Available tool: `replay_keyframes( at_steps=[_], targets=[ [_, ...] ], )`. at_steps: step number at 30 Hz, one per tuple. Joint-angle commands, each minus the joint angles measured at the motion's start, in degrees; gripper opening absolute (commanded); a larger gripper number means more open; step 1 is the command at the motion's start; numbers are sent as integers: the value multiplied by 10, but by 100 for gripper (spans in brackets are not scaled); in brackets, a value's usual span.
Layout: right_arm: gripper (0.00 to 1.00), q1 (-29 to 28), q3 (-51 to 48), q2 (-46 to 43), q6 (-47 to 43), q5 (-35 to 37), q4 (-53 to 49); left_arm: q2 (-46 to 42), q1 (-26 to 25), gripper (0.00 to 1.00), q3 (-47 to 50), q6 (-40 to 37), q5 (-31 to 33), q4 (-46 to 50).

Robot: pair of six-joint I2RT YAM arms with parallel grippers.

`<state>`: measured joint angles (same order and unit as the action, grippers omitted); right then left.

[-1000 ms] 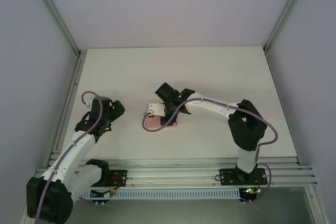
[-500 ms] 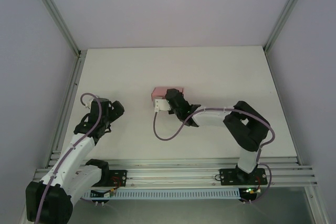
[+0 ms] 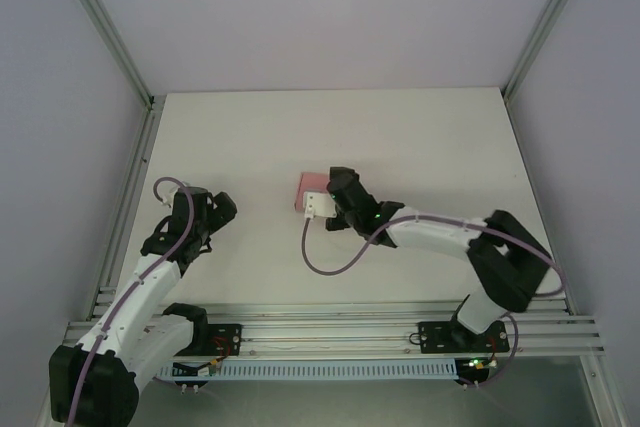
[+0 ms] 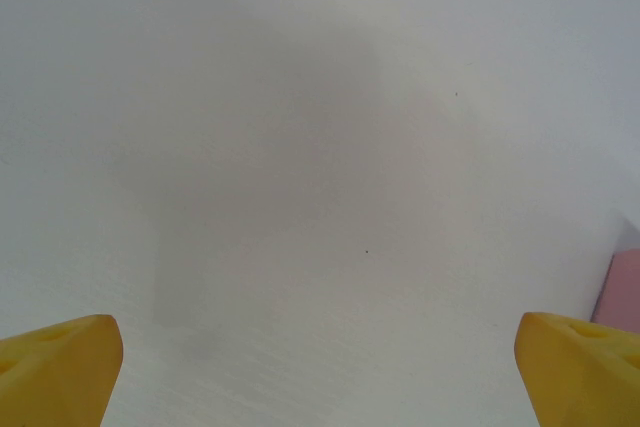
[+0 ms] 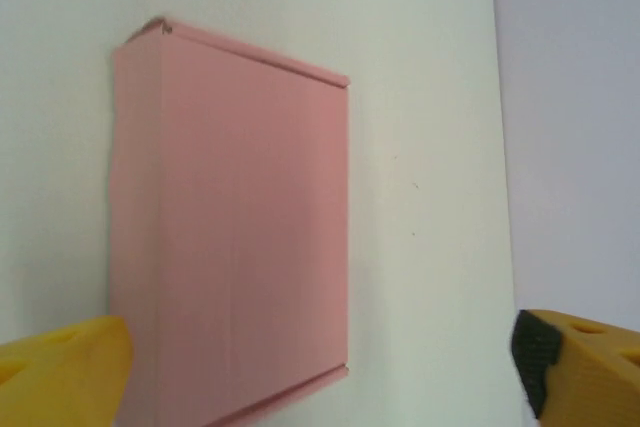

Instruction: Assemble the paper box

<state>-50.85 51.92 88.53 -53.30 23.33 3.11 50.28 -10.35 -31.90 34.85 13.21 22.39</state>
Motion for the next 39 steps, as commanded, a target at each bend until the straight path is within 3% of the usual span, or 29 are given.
replay_keyframes(
  at_steps=[1, 4, 7, 12, 15, 16, 19, 21, 24, 25, 28, 29, 31, 32, 39],
  targets=[
    [100, 7, 1, -61, 92, -81, -92, 6, 7, 100, -17, -19, 19, -9],
    [100, 61, -9, -101, 184, -142, -79, 21, 6, 100, -20, -33, 46, -37],
    [100, 156, -7, -118, 346, -146, -47, 49, 7, 100, -13, -77, 93, -105],
    [100, 336, -49, -125, 584, -131, 26, 135, 14, 100, 43, -213, 154, -350],
    [100, 409, -116, -109, 623, -128, 132, 209, 18, 100, 74, -250, 192, -502],
    [100, 425, -142, -93, 629, -122, 187, 235, 21, 100, 82, -266, 177, -549],
    [100, 437, -148, -71, 608, -149, 224, 307, 24, 100, 95, -320, 118, -656],
    [100, 437, -162, -60, 577, -175, 281, 334, 27, 100, 81, -332, 101, -665],
    [100, 437, -175, -43, 556, -130, 350, 391, 32, 100, 85, -349, 61, -734],
    [100, 438, -173, -41, 538, -112, 351, 382, 36, 100, 85, -346, 34, -712],
    [100, 438, -182, -52, 529, -131, 348, 415, 65, 100, 121, -329, -4, -814],
    [100, 438, -184, -58, 528, -147, 339, 394, 75, 100, 120, -317, -30, -770],
    [100, 438, -186, -71, 541, -143, 309, 415, 82, 100, 124, -323, -44, -815],
    [100, 438, -189, -78, 546, -137, 299, 406, 82, 100, 120, -322, -51, -793],
    [100, 439, -260, -129, 547, -164, 328, 409, 79, 100, 112, -323, -39, -783]
  ],
)
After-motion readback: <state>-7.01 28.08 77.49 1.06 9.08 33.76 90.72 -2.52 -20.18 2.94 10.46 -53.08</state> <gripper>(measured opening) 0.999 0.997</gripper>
